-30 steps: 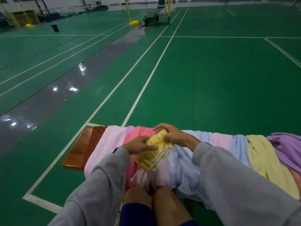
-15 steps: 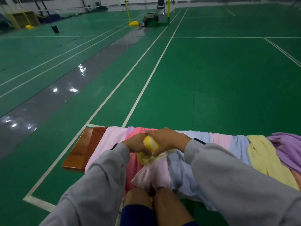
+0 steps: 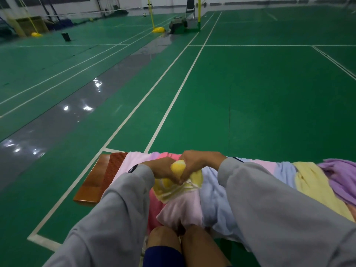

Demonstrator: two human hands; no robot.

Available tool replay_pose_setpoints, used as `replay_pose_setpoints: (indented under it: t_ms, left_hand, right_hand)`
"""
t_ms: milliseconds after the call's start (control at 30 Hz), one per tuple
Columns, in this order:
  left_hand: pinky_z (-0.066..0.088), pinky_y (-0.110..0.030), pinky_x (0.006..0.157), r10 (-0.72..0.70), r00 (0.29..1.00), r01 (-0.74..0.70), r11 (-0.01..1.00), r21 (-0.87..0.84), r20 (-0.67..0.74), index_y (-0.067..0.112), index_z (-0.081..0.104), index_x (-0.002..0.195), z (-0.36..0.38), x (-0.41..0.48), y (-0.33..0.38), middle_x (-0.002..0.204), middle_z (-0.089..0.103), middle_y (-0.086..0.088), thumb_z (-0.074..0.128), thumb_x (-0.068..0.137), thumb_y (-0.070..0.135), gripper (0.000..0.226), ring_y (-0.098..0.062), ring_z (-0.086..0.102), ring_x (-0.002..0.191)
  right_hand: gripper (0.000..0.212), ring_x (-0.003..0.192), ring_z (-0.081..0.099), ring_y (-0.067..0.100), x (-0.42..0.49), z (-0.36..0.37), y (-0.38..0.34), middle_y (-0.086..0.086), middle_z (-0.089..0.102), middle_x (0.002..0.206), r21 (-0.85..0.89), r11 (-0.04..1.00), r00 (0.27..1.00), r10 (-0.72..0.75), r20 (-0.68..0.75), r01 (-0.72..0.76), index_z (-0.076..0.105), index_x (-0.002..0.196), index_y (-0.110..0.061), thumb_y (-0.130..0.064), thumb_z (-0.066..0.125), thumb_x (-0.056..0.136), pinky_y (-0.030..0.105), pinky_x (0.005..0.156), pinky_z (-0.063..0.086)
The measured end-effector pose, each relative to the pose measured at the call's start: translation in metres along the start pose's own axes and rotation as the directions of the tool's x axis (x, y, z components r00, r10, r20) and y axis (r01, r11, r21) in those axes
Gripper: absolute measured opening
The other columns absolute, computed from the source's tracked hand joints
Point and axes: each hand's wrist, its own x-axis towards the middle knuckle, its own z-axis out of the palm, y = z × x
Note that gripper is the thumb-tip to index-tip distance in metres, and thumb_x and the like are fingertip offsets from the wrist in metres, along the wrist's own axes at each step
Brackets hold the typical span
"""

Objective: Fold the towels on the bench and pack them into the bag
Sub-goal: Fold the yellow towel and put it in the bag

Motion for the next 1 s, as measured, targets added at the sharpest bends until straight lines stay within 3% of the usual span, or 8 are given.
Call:
replay_pose_setpoints:
  t_ms: [100,200,300,433,633,767,867,1000]
  left_hand:
    - [0.058,-0.034,0.089,-0.102,0.993,0.109,0.982,-0.157,0.053,0.025,0.068,0.117,0.004,-0.004,-0.016,0.110,0.074,0.001,0.091,0.071,0.042,0.054,-0.019,0.071,0.096]
    - [0.057,-0.042,0.097,-0.052,0.998,0.023,0.827,-0.562,-0.035,0.019,0.067,0.125,0.007,-0.011,-0.021,0.112,0.076,-0.004,0.092,0.073,0.031,0.058,-0.023,0.073,0.104]
    - [0.055,-0.047,0.098,-0.042,0.999,0.008,0.653,-0.757,-0.026,0.012,0.066,0.126,0.008,-0.018,-0.017,0.115,0.075,-0.012,0.088,0.079,0.028,0.055,-0.030,0.072,0.109]
    - [0.055,-0.046,0.100,-0.139,0.988,0.024,0.588,-0.808,-0.072,0.012,0.067,0.125,0.013,-0.027,-0.029,0.113,0.076,-0.010,0.083,0.084,0.031,0.048,-0.027,0.072,0.107]
    - [0.054,-0.045,0.101,-0.238,0.954,-0.041,0.499,-0.866,-0.182,0.020,0.065,0.129,0.017,-0.043,-0.070,0.118,0.075,-0.006,0.074,0.086,0.055,0.056,-0.024,0.071,0.111]
    - [0.059,-0.037,0.089,-0.351,0.908,0.002,0.550,-0.835,-0.229,0.014,0.068,0.123,0.002,-0.061,-0.111,0.107,0.078,-0.003,0.077,0.078,0.061,0.066,-0.022,0.075,0.101]
    - [0.059,-0.040,0.092,-0.445,0.835,0.032,0.626,-0.779,-0.323,0.019,0.068,0.120,-0.007,-0.077,-0.157,0.107,0.077,-0.001,0.080,0.070,0.071,0.074,-0.022,0.074,0.101]
    - [0.054,-0.047,0.099,-0.509,0.718,0.171,0.790,-0.589,-0.474,0.042,0.052,0.133,-0.006,-0.082,-0.255,0.126,0.068,0.006,0.063,0.068,0.090,0.081,-0.018,0.067,0.111]
  right_hand:
    - [0.048,0.083,0.070,0.022,-0.014,-0.004,0.015,0.004,0.072,0.094,0.422,0.906,0.997,0.061,-0.056,-0.032,0.069,0.105,-0.016,-0.032,0.093,0.067,0.042,0.076,0.060]
    - [0.051,0.100,0.073,0.030,-0.013,0.008,0.024,0.010,0.075,0.107,0.795,0.604,0.961,0.247,-0.121,-0.055,0.068,0.112,-0.012,-0.033,0.091,0.071,0.046,0.088,0.060]
    - [0.065,0.110,0.070,0.037,-0.003,0.028,0.013,0.017,0.073,0.117,0.954,0.286,0.971,0.238,0.021,-0.090,0.066,0.125,-0.007,-0.045,0.085,0.076,0.059,0.094,0.056]
    - [0.051,0.108,0.070,0.032,0.004,0.039,-0.008,0.017,0.072,0.120,0.995,-0.036,0.978,0.182,0.098,-0.093,0.064,0.130,-0.005,-0.035,0.074,0.091,0.042,0.082,0.060]
    - [0.041,0.096,0.073,0.028,0.043,0.057,-0.064,0.011,0.077,0.098,0.992,0.072,0.944,0.321,0.077,-0.105,0.067,0.117,-0.005,-0.033,0.077,0.090,0.040,0.088,0.059]
    - [0.051,0.096,0.073,0.026,0.092,0.071,-0.103,0.011,0.074,0.106,0.980,0.201,0.887,0.452,-0.098,0.006,0.063,0.120,-0.004,-0.034,0.082,0.084,0.042,0.090,0.060]
    - [0.056,0.092,0.074,0.030,0.125,0.081,-0.133,0.015,0.074,0.105,0.985,0.169,0.918,0.395,-0.029,-0.041,0.059,0.121,-0.003,-0.027,0.085,0.077,0.049,0.085,0.061]
    - [0.034,0.089,0.073,0.033,0.153,0.090,-0.182,0.018,0.072,0.104,0.959,0.226,0.957,0.268,0.109,-0.173,0.059,0.115,-0.006,-0.014,0.076,0.087,0.047,0.070,0.063]
